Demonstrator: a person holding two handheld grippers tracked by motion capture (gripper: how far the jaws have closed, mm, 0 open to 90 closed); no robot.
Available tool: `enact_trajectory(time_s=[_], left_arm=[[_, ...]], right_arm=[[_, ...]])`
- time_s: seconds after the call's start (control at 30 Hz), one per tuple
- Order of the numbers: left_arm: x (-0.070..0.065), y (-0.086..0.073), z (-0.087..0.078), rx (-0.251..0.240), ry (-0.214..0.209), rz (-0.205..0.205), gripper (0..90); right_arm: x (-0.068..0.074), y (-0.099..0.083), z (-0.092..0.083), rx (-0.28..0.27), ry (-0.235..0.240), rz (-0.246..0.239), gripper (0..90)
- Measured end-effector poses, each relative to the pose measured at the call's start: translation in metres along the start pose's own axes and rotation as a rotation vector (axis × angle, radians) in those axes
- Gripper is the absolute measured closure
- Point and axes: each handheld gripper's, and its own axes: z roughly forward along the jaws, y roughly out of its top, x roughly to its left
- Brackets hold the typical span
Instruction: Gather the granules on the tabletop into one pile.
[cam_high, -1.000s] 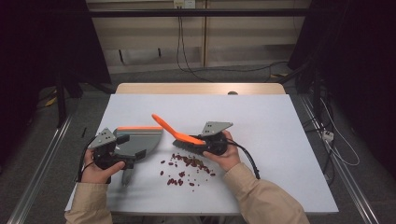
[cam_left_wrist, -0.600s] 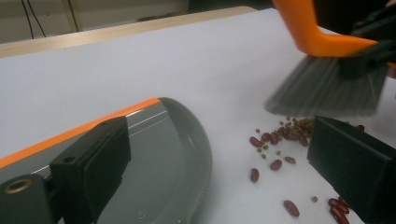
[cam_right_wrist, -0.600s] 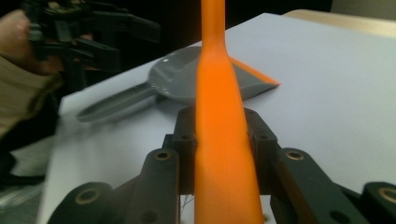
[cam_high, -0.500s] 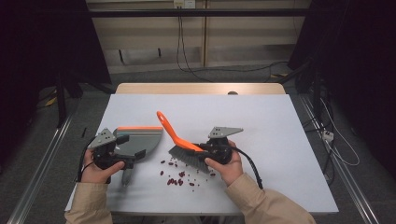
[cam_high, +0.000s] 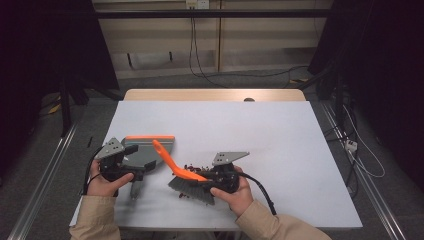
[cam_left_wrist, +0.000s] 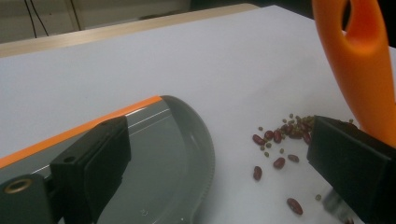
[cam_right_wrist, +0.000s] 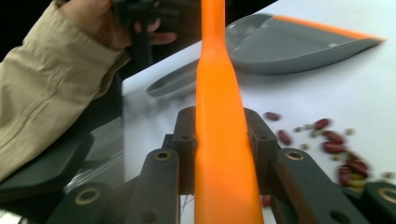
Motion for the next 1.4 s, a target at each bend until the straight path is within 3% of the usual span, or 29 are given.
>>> enact_trajectory(time_s=[0.2, 0.43, 0.53, 0.67, 0.97, 1.4], left_arm=[[0.000, 0.000, 0.000, 0.005, 0.005, 0.003, 6.6], [0.005, -0.003, -0.002, 0.011, 0.019, -0.006, 7.2], [0.008, -0.004, -0.003, 0.016, 0.037, -0.015, 8.6], [0.009, -0.005, -0.005, 0.005, 0.030, -0.025, 6.4], [0.009, -0.006, -0.007, 0.006, 0.028, -0.023, 6.4], [0.005, -0.010, -0.007, 0.011, 0.005, -0.008, 6.4]], right_arm=[[0.010, -0.006, 0.012, 0.032, 0.032, -0.012, 71.4], [0.009, -0.011, 0.018, 0.037, 0.067, -0.002, 71.4], [0.008, -0.015, 0.018, 0.056, 0.043, -0.034, 71.4], [0.000, -0.016, 0.014, 0.051, 0.032, -0.018, 71.4], [-0.009, -0.015, 0.009, 0.066, -0.015, -0.044, 71.3], [-0.037, -0.011, -0.012, 0.027, -0.115, 0.007, 71.4]])
